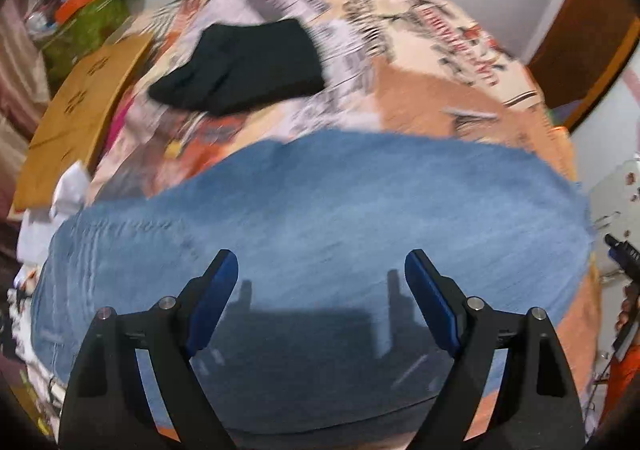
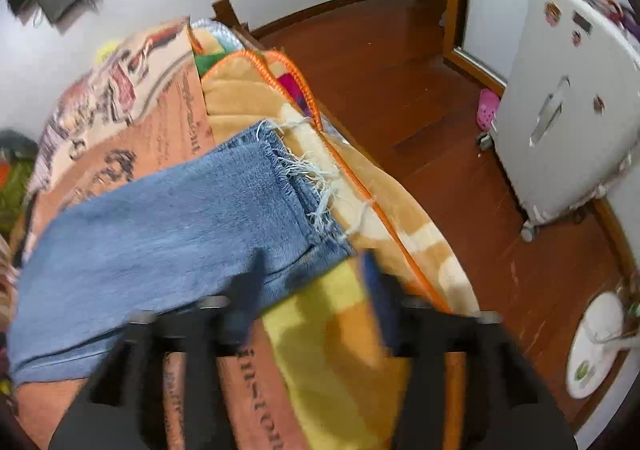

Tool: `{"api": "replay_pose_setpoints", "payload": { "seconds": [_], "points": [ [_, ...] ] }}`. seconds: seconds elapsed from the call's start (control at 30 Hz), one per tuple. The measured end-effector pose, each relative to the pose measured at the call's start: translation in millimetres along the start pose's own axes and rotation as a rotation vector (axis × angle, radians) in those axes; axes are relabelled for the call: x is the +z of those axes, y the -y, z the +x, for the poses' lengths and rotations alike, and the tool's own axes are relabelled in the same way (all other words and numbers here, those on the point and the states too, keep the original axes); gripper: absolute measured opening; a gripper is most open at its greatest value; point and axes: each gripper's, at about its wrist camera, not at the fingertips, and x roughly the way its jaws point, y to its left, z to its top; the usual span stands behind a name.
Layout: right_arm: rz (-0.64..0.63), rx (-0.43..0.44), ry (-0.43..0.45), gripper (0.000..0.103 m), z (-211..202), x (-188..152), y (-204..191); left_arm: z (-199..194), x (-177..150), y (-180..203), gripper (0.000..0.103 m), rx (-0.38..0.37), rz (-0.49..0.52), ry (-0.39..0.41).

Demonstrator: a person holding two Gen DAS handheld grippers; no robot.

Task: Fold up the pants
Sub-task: 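Grasp the frayed leg hem with the right gripper, then lift the hem with the right gripper and fold it toward the waistband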

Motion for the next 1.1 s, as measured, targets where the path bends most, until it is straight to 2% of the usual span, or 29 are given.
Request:
{"api": "replay_pose_setpoints", "payload": {
  "seconds": [0.03, 0.17, 0.3, 0.43, 0.5, 0.6, 0.77, 0.8, 0.83, 1.1],
  "points": [
    [0.025, 0.017, 0.002, 0.069, -1.7, -1.7, 3.3, -0.2, 6.1, 11.2, 0.086, -0.016, 0.021, 0.006],
    [0.137, 0.094, -0.025, 0.069, 7.4, -8.3, 14.5, 8.7, 16.0, 42.9, 0.086, -0.042, 0.093, -0.002],
    [0.19, 0.153, -0.058, 0.069, 26.9, -11.8, 12.5, 27.6, 18.4, 76.4, 0.086, -0.054, 0.174, -0.04],
    [0.178, 0.16, -0.063, 0.069, 42.1, -9.4, 6.9, 51.2, 13.3, 100.1, 0.086, -0.086, 0.211, -0.119],
    [0.171, 0.16, -0.053, 0.069, 47.0, -6.5, 5.4, 55.5, 9.3, 111.7, 0.088, -0.047, 0.246, -0.103],
    [0.177, 0.156, -0.028, 0.068, 51.1, -3.8, 6.2, 59.1, 7.2, 128.3, 0.09, -0.035, 0.302, -0.101],
    [0.171, 0.132, -0.003, 0.03, 54.4, 1.7, 6.3, 63.7, 8.5, 143.3, 0.092, -0.039, 0.334, -0.107],
    [0.172, 0.14, 0.006, 0.025, 53.4, 2.7, 7.3, 64.8, 9.2, 145.1, 0.092, -0.037, 0.336, -0.107],
    [0.17, 0.134, 0.019, 0.014, 50.9, 3.4, 7.5, 64.5, 9.5, 145.0, 0.092, -0.035, 0.335, -0.106],
    [0.095, 0.141, 0.11, 0.011, 12.6, 13.9, -10.1, 52.7, 7.4, 138.5, 0.092, -0.064, 0.3, -0.096]
  ]
}}
